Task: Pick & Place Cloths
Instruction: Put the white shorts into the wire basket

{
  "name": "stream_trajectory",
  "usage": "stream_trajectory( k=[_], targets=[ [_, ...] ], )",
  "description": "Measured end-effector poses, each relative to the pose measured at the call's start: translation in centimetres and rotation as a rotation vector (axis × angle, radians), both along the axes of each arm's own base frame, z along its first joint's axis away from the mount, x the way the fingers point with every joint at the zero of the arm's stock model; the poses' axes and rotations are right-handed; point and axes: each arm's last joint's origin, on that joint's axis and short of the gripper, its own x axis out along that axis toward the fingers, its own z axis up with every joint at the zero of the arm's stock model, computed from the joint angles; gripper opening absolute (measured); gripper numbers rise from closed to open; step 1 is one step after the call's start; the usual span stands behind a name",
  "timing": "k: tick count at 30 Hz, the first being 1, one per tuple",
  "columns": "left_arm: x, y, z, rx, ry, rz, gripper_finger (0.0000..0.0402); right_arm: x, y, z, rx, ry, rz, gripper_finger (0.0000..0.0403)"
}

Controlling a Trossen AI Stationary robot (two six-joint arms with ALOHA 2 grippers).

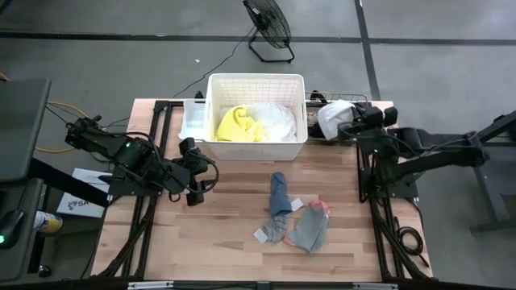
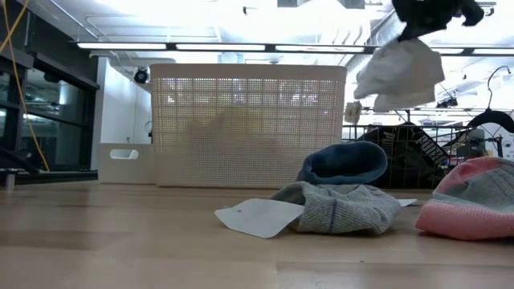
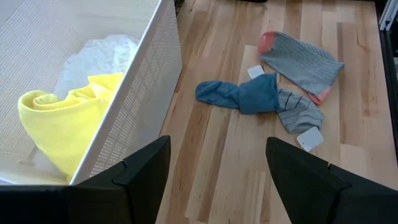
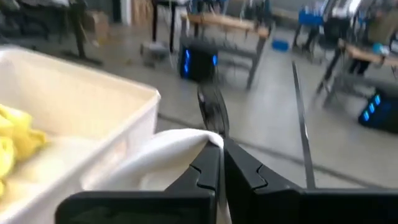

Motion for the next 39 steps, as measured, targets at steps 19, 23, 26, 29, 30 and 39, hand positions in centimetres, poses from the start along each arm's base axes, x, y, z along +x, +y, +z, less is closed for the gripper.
stream_trajectory(
  k=[19, 23, 26, 29, 30, 39],
  targets=[
    [0.0, 0.0, 0.0, 0.000, 0.000, 0.000, 0.0257, 3.0, -4.9, -4.0, 0.261, 0.233, -0.166, 0.0004],
    [0.0, 0.0, 0.0, 0.000, 0.000, -0.001, 0.0257, 3.8, -6.2, -5.0, 0.307, 0.285, -0.196, 0.0004],
    [0.0, 0.0, 0.0, 0.000, 0.000, 0.000, 0.0257, 4.4, -7.1, -5.7, 0.346, 0.300, -0.208, 0.0004],
    [0.0, 0.0, 0.0, 0.000, 0.000, 0.000, 0.0257, 4.9, -8.1, -6.3, 0.389, 0.308, -0.204, 0.0004],
    [0.0, 0.0, 0.0, 0.000, 0.000, 0.000, 0.0257, 5.1, -8.4, -6.5, 0.408, 0.303, -0.201, 0.0004],
    [0.0, 0.0, 0.0, 0.000, 0.000, 0.000, 0.0257, 6.0, -10.6, -8.8, 0.547, 0.348, -0.196, 0.0004]
  ],
)
